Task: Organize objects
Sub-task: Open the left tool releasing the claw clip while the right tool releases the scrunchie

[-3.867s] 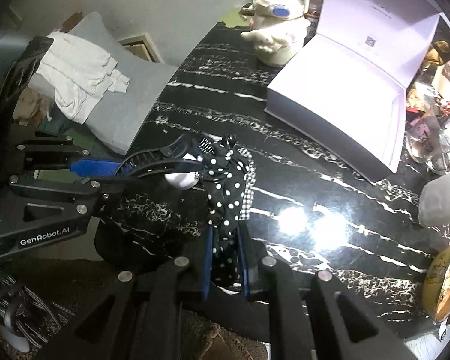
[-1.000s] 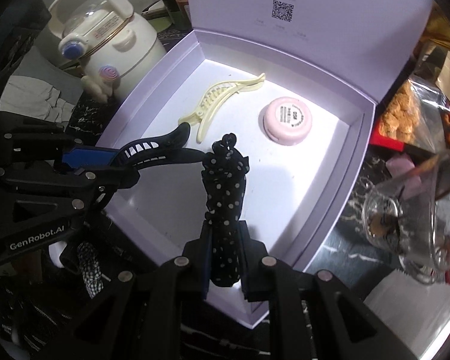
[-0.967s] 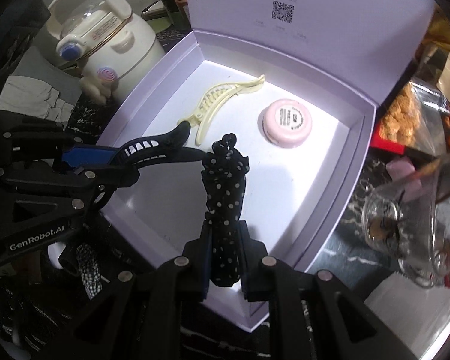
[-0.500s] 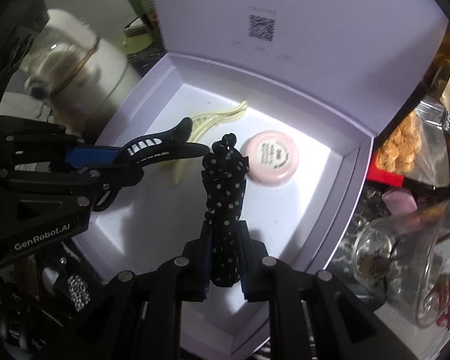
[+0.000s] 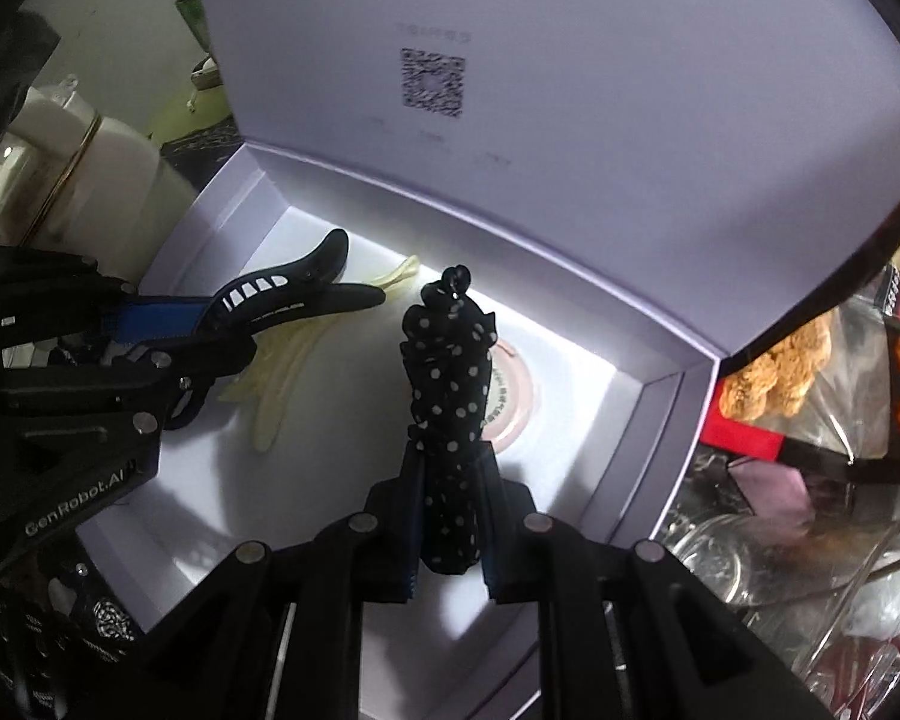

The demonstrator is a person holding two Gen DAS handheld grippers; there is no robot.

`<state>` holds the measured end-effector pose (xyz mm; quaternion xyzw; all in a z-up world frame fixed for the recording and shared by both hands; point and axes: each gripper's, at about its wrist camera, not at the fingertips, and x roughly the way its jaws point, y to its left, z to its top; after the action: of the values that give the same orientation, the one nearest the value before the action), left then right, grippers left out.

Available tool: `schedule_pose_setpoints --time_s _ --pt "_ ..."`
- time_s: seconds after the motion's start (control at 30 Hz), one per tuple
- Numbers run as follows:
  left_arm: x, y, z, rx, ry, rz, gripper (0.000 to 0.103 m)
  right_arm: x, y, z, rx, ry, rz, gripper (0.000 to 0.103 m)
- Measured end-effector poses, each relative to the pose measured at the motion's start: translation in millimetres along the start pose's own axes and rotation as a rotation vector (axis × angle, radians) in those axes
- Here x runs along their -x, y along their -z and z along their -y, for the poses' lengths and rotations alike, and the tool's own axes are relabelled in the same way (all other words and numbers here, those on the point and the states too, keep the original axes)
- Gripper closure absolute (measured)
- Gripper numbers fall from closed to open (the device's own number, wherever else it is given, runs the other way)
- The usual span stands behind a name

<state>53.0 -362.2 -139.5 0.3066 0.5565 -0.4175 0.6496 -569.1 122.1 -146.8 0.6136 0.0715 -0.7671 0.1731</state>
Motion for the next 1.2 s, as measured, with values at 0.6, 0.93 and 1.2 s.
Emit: schedule_pose_setpoints --time_s 0.6,0.93,1.2 --pt "-9 -5 8 0.047 -0.056 0.045 0.086 2 1 8 -0.007 0.071 0.027 0.084" --pt "6 -3 22 0.071 -0.077 0.074 0.074 26 8 18 -0.044 0.097 0.066 0.071" --pt "23 0 33 0.114 -0.099 0.123 0.053 49 17 24 -0.066 0.107 0.102 0.061"
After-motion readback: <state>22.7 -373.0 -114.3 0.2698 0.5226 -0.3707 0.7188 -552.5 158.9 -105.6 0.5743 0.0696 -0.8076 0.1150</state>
